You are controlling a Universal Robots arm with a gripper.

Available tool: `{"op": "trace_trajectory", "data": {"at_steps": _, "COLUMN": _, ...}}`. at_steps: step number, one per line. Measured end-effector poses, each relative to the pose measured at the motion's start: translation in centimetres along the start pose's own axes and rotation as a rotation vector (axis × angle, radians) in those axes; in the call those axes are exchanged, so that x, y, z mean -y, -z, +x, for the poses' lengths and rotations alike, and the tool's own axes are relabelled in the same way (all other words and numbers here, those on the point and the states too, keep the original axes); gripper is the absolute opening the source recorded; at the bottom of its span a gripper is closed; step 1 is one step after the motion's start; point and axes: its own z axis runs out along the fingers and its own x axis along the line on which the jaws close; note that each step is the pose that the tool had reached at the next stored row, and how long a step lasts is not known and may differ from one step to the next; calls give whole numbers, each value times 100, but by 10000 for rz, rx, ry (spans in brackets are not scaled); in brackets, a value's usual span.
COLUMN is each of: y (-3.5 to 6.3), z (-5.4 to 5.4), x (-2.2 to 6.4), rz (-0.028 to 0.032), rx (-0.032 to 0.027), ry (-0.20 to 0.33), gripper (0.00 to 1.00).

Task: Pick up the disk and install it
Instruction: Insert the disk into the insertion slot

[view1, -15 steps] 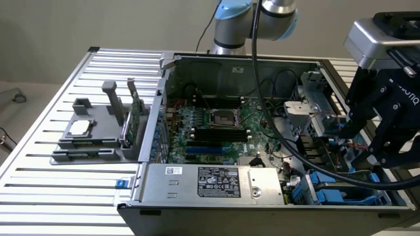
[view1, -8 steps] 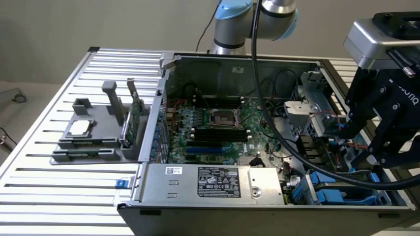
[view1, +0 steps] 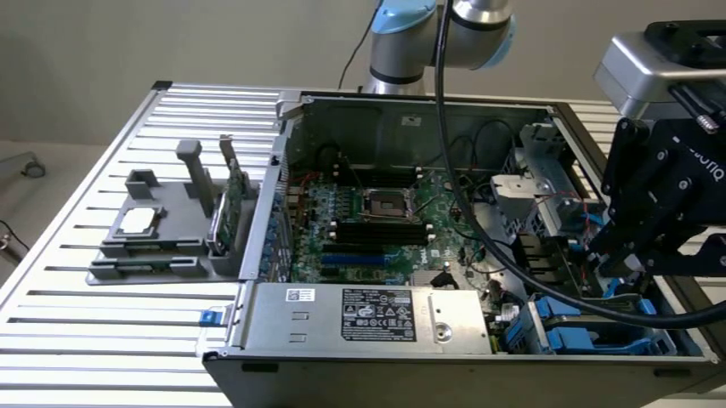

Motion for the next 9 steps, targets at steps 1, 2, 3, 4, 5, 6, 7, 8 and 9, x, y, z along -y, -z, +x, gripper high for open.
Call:
{"op": "trace_trajectory", "data": {"at_steps": 1, "y": 1, "z": 0, "x": 10, "rz": 0, "rx": -1, "ry": 1, "gripper": 26}}
{"op": "trace_trajectory", "data": {"at_steps": 2, "y": 1, "z": 1, "x": 28, "rz": 1, "rx": 2, "ry": 1, "gripper": 26}}
{"op": "trace_trajectory", "data": {"at_steps": 3, "y": 4, "z": -1, "x": 55, "rz": 0, "rx": 0, "ry": 2, "gripper": 20}}
{"op": "trace_trajectory", "data": {"at_steps": 4, "y": 9, "z": -2, "x": 88, "rz": 0, "rx": -1, "ry": 2, "gripper": 15}}
{"op": "trace_trajectory", "data": {"at_steps": 5, "y": 13, "z": -3, "x": 126, "rz": 0, "rx": -1, "ry": 1, "gripper": 11}}
{"op": "trace_trajectory", "data": {"at_steps": 6, "y": 17, "z": -4, "x": 168, "rz": 0, "rx": -1, "ry": 1, "gripper": 11}}
{"op": "trace_trajectory", "data": {"at_steps": 7, "y": 24, "z": -5, "x": 212, "rz": -1, "rx": 0, "ry": 1, "gripper": 11}}
{"op": "trace_trajectory", "data": {"at_steps": 8, "y": 33, "z": -6, "x": 254, "rz": -10, "rx": 2, "ry": 5, "gripper": 11}}
{"op": "trace_trajectory", "data": {"at_steps": 9, "y": 35, "z": -7, "x": 265, "rz": -70, "rx": 0, "ry": 16, "gripper": 11}}
